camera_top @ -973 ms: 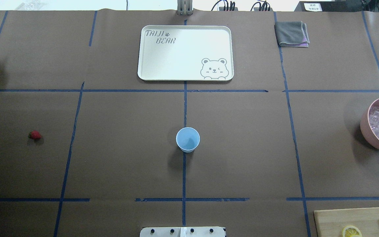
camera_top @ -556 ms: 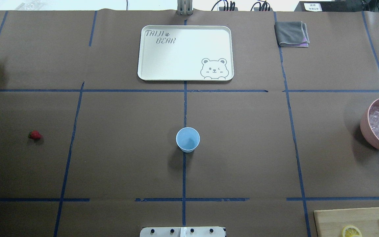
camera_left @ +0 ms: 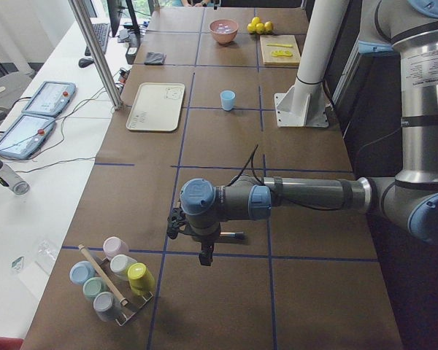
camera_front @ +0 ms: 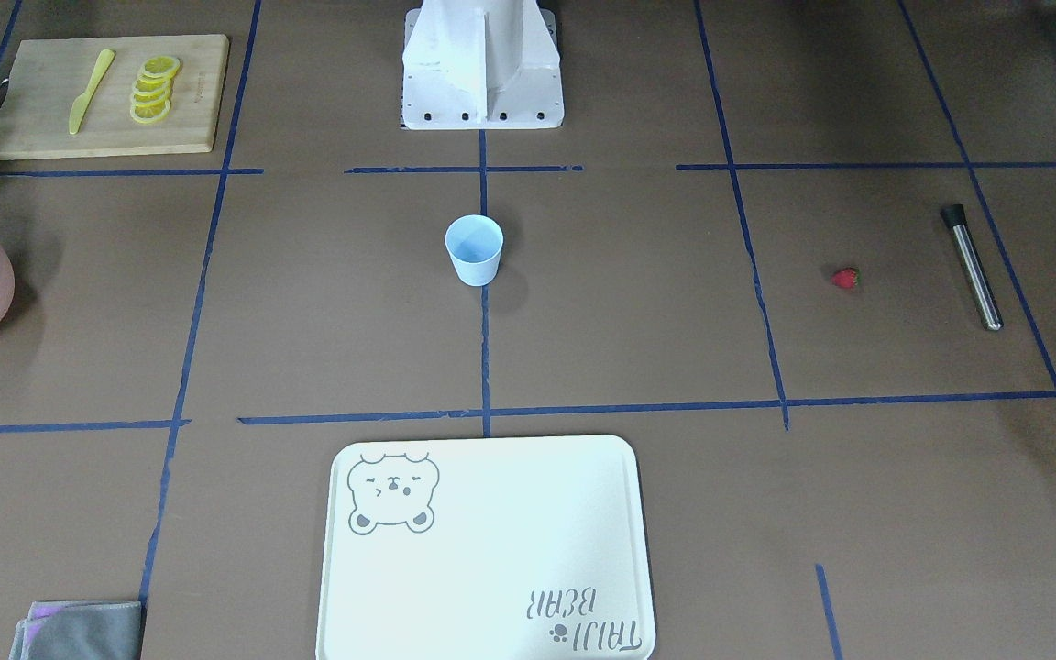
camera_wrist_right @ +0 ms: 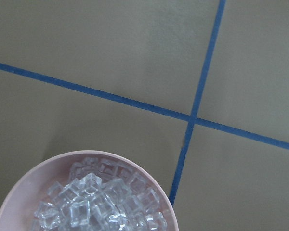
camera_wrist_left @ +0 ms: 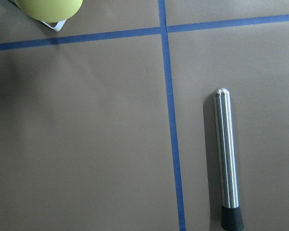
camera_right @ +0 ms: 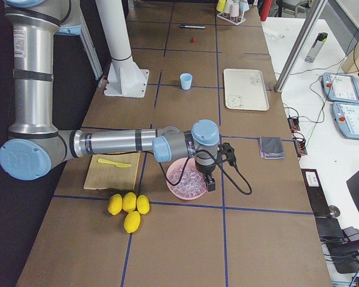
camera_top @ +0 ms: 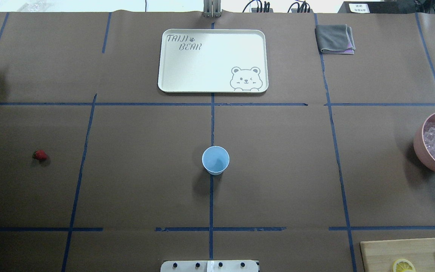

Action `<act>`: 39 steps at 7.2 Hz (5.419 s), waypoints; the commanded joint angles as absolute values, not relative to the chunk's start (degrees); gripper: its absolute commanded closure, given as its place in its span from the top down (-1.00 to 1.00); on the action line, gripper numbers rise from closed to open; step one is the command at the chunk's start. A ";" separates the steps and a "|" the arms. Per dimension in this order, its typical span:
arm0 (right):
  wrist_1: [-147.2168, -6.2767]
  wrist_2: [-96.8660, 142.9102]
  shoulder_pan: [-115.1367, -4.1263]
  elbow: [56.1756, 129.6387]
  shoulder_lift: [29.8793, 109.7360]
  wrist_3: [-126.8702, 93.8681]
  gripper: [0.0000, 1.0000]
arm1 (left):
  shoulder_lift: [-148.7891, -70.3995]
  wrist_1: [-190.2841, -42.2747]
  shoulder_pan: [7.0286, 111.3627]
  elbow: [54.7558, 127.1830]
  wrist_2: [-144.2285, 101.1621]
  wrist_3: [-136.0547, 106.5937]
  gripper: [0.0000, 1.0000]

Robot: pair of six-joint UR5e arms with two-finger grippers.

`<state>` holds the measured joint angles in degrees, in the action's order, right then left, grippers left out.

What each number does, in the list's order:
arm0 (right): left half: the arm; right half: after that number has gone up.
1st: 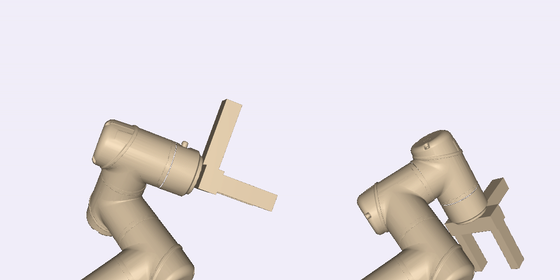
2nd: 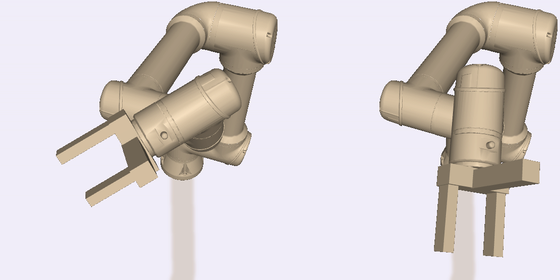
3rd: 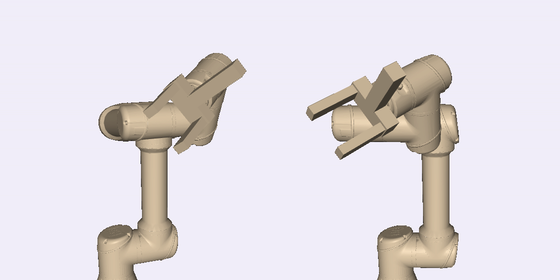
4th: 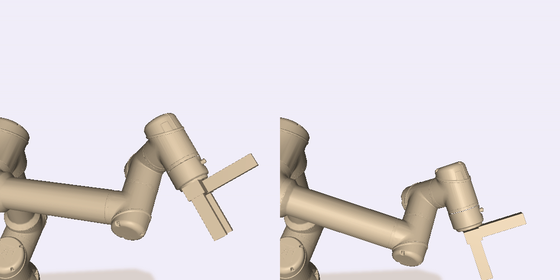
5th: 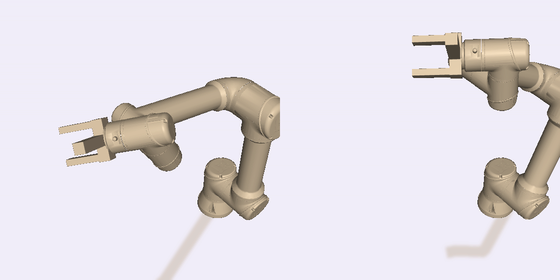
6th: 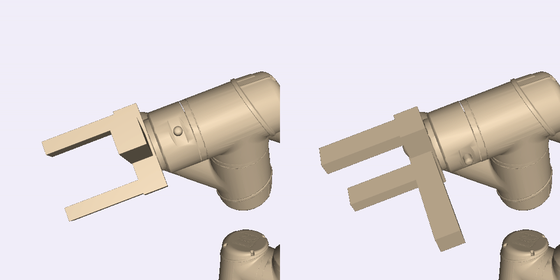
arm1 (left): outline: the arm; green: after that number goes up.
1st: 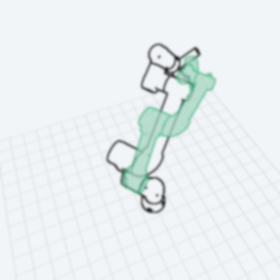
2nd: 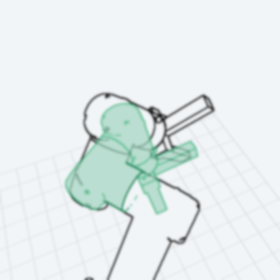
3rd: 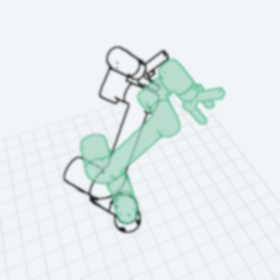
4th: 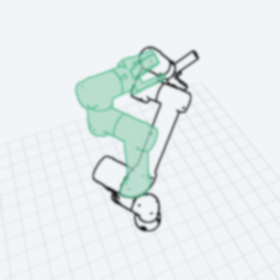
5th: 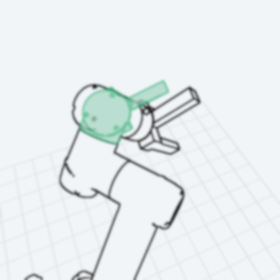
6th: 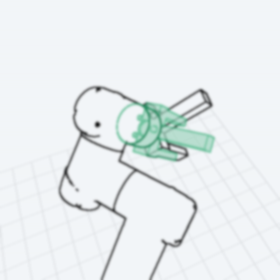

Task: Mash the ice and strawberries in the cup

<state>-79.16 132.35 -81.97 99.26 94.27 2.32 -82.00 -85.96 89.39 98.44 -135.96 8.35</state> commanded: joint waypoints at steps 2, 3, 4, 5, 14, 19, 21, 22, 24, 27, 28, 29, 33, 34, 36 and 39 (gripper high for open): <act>-76.65 129.55 -71.74 99.32 93.78 1.94 0.98 | -82.00 -85.96 89.38 98.35 -135.97 8.35 1.00; -75.42 129.46 -69.98 99.23 94.21 1.24 0.98 | -82.00 -85.96 89.38 98.35 -135.97 8.35 1.00; -75.32 129.38 -68.74 98.97 94.31 1.14 0.98 | -82.00 -85.96 89.30 98.35 -135.97 8.35 1.00; -75.41 129.46 -68.47 98.62 94.39 1.23 0.98 | -82.00 -85.96 89.30 98.44 -135.97 8.35 1.00; -75.32 129.81 -67.85 96.15 95.80 2.81 0.87 | -82.00 -85.96 89.21 98.09 -135.97 8.44 1.00; -75.41 130.43 -67.76 96.50 95.80 2.72 -0.79 | -82.00 -86.04 89.21 98.00 -136.05 8.44 1.00; -75.50 130.43 -67.85 97.37 95.80 2.72 -0.79 | -82.00 -86.04 89.21 98.09 -136.05 8.44 1.00; -76.19 130.43 -69.24 98.86 95.54 2.64 -0.78 | -82.00 -86.04 89.21 98.09 -136.05 8.44 1.00; -76.20 132.61 -72.67 101.32 95.54 1.06 -0.81 | -82.00 -86.04 89.21 98.17 -136.05 8.44 1.00; -76.03 132.63 -73.65 110.02 94.93 -18.13 -1.00 | -82.00 -86.04 89.21 98.09 -136.14 8.44 1.00; -76.20 132.71 -73.57 111.52 94.57 -21.50 -1.00 | -82.00 -86.04 89.21 98.09 -136.14 8.44 1.00; -77.85 132.80 -73.04 111.79 92.48 -22.58 -1.00 | -82.00 -85.96 89.21 98.09 -136.23 8.44 1.00; -90.70 129.75 -61.30 117.42 81.76 -34.94 -0.98 | -82.00 -86.04 89.12 98.52 -136.41 8.44 1.00; -90.70 126.33 -56.13 117.42 78.61 -40.46 -0.97 | -82.00 -86.13 89.21 98.53 -136.41 8.44 1.00; -90.88 119.40 -44.45 116.99 71.40 -54.25 -0.95 | -82.00 -86.13 89.12 98.53 -136.41 8.44 1.00; -99.10 109.45 -32.47 115.32 59.81 -65.45 -0.94 | -82.00 -86.13 89.12 98.53 -136.41 8.44 1.00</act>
